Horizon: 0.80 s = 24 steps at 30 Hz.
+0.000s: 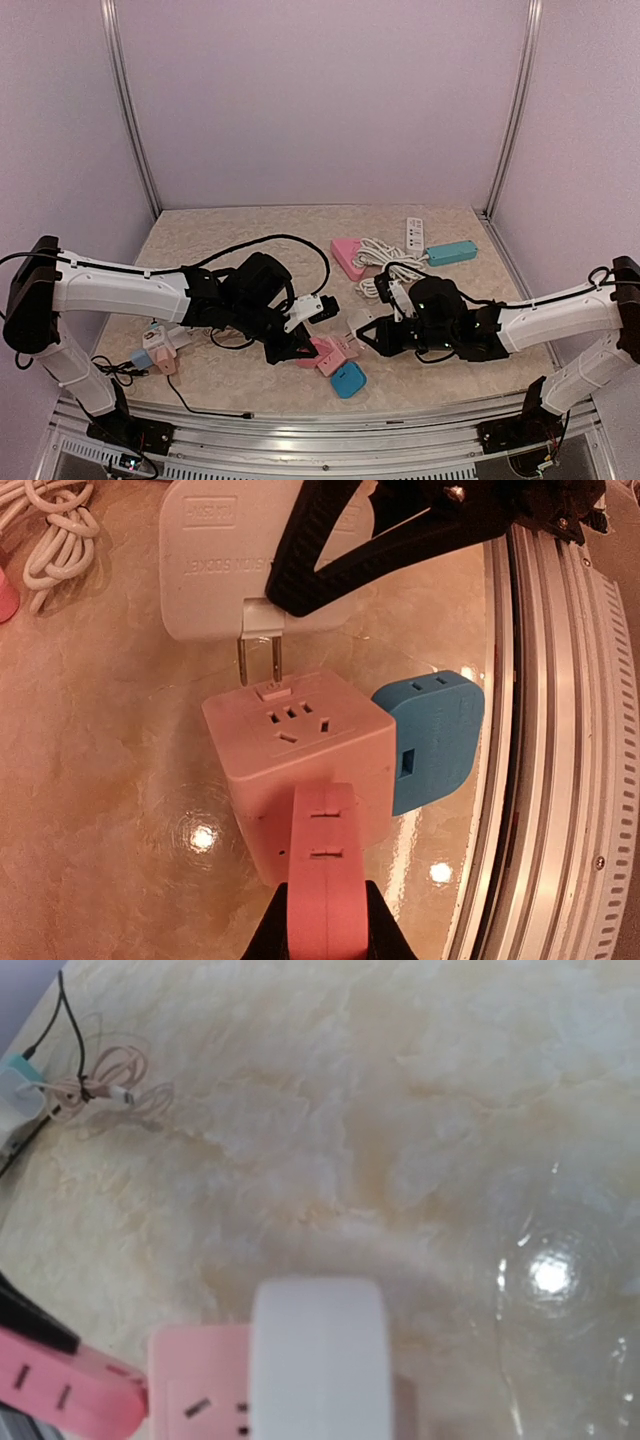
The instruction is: Pull the plug off the socket
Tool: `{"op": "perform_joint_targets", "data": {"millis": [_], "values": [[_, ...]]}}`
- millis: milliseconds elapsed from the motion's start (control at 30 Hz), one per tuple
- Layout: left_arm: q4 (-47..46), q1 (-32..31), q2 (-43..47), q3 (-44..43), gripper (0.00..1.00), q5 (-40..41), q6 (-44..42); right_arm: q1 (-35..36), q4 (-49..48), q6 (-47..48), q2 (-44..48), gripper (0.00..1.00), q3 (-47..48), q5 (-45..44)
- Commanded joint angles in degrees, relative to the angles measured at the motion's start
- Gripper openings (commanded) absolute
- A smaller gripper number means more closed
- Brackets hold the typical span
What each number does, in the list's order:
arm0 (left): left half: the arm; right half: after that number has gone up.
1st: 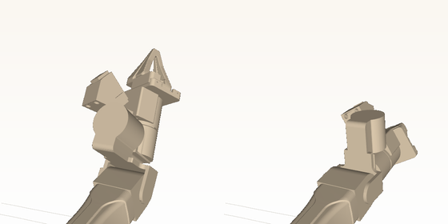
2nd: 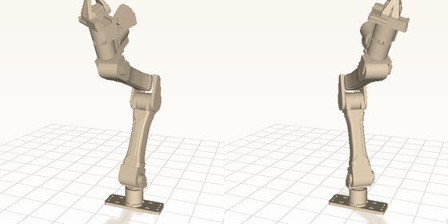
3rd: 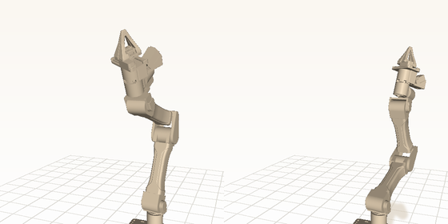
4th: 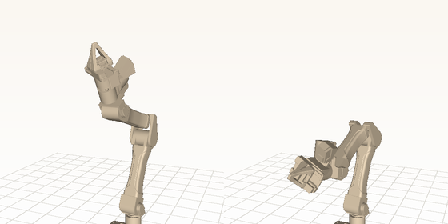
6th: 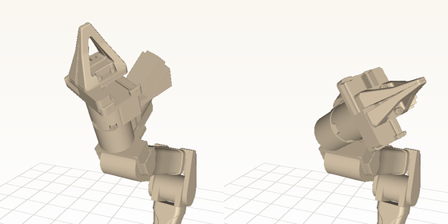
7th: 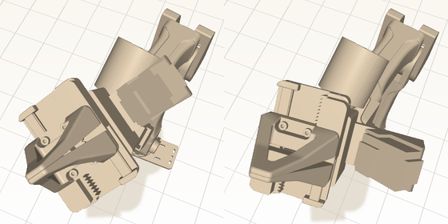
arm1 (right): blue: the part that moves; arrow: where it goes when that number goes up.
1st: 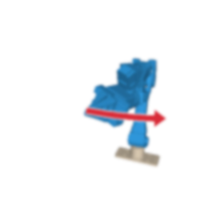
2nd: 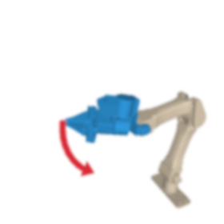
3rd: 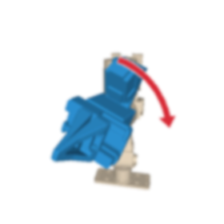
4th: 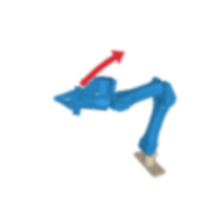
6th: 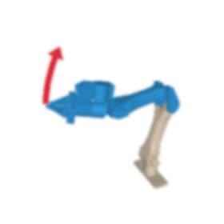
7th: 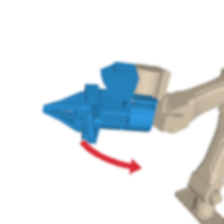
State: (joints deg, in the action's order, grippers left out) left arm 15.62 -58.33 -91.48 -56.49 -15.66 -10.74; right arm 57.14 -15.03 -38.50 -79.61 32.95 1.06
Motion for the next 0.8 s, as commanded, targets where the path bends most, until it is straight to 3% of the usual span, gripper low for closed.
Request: {"op": "perform_joint_targets", "data": {"millis": [0, 133, 267, 767], "values": [[4.3, 0.0, -0.5, 0.2, 0.0, 1.1, 0.0, -0.2, 7.0, 1.0, 4.3, 0.0, 2.4, -6.0], [4.2, 0.0, 0.3, -0.1, 0.0, 1.1, 0.0, -2.9, 14.3, 0.4, 9.3, 0.0, 2.6, -9.7], [4.2, 0.0, 0.4, -0.9, 0.0, 0.2, 0.3, -5.8, 13.4, -0.3, 9.3, 0.0, 0.9, -7.7], [5.1, -1.5, 0.4, -1.6, 0.0, 2.5, 0.2, -7.5, 2.9, -0.5, -10.7, 0.0, 7.7, 0.9]]}}
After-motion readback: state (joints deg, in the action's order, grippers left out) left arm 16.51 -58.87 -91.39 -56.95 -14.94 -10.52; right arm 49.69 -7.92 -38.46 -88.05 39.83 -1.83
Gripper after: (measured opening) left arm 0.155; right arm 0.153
